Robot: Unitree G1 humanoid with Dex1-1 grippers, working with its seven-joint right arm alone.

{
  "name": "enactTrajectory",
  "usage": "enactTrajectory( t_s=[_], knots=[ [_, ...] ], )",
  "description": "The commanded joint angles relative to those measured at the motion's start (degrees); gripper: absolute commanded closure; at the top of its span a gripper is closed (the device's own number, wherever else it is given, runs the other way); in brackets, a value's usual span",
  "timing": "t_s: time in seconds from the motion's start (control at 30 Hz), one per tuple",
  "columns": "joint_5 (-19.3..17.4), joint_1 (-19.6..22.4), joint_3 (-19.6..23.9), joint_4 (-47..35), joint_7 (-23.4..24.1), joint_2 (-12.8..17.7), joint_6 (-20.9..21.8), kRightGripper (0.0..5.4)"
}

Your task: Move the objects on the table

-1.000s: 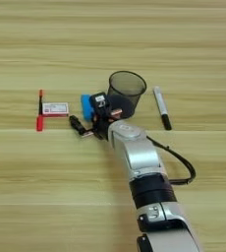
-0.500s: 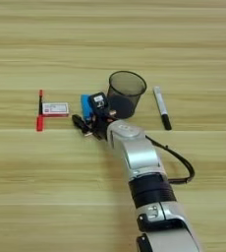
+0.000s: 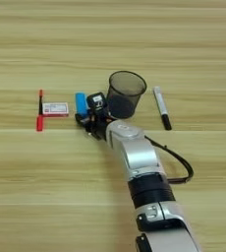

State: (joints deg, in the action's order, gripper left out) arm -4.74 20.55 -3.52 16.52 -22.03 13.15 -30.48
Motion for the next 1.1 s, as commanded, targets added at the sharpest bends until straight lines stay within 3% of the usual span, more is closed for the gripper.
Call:
enactTrajectory(
  t_s=[0.03, 0.63, 1.1],
  knots=[
    [0.9, 0.8, 0.1, 0.3, 0.8, 1.0, -1.7, 3.96],
    [0.8, 0.8, 0.7, 0.2, 1.3, 0.9, -1.0, 4.00],
    [-0.2, -1.1, 3.0, -8.1, 1.7, 0.5, 0.1, 4.00]
  ],
)
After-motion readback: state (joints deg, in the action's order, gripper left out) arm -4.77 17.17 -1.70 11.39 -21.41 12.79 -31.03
